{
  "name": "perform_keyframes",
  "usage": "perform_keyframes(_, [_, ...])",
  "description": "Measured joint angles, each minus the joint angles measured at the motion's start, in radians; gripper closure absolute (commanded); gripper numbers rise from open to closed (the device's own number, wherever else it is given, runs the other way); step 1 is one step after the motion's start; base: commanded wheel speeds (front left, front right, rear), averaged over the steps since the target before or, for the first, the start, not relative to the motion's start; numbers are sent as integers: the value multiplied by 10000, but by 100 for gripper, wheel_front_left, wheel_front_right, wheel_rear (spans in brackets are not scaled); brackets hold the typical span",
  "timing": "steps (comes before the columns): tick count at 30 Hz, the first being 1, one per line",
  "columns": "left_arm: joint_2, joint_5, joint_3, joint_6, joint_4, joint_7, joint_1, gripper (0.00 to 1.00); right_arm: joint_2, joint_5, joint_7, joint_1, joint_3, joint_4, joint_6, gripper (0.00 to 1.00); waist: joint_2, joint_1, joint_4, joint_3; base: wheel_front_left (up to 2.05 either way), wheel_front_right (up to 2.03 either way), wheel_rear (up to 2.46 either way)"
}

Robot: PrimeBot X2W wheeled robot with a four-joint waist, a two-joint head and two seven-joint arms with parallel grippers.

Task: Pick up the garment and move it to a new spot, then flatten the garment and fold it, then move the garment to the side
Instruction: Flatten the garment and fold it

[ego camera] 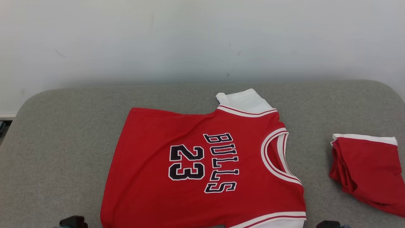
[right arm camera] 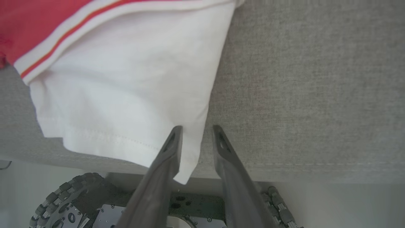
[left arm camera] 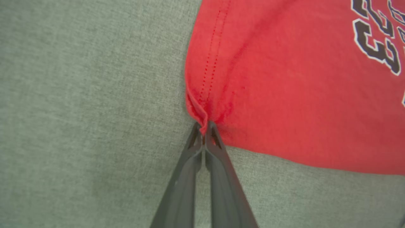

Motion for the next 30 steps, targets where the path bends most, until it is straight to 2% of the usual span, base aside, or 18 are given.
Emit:
perform_keyframes(2, [0, 0, -6, -2, -4, 0, -22, 100, 77, -15, 4, -106, -21, 52, -2, 55, 0, 0, 25, 44, 0, 0, 0])
perform_keyframes(12, [-31, -2, -46, -12, -19, 0, -182, 100, 213, -357, 180, -298, -140, 330, -2, 49, -1, 0, 178, 239, 0, 0, 0])
perform_keyframes(14, [-33, 0, -48, -13, -15, 0, -185, 100, 238, -401, 190, -298, -169, 360, -2, 51, 0, 0, 193, 257, 0, 0, 0])
perform_keyframes(16, [-36, -2, -46, -17, 4, 0, -191, 100, 255, -447, 226, -309, -196, 387, -2, 61, -1, -1, 207, 271, 0, 0, 0])
perform_keyframes(17, [-36, -2, -46, -44, 10, 0, -195, 100, 259, -447, 232, -314, -224, 407, -4, 75, 0, 0, 214, 277, 0, 0, 0])
perform_keyframes(18, [-36, -4, -44, -61, 15, 0, -199, 100, 259, -447, 253, -319, -245, 437, -4, 100, 0, 0, 219, 281, 0, 0, 0])
perform_keyframes(26, [-63, -38, 46, -61, -13, -130, -208, 100, 376, -355, 253, -286, -428, 245, -10, 100, 1, 0, 239, 247, 0, 0, 0])
perform_keyframes(30, [-63, -104, 224, -52, -194, -339, -208, 100, 399, 151, 211, -260, -662, -485, 2, 100, 2, 2, 225, 201, 0, 0, 0])
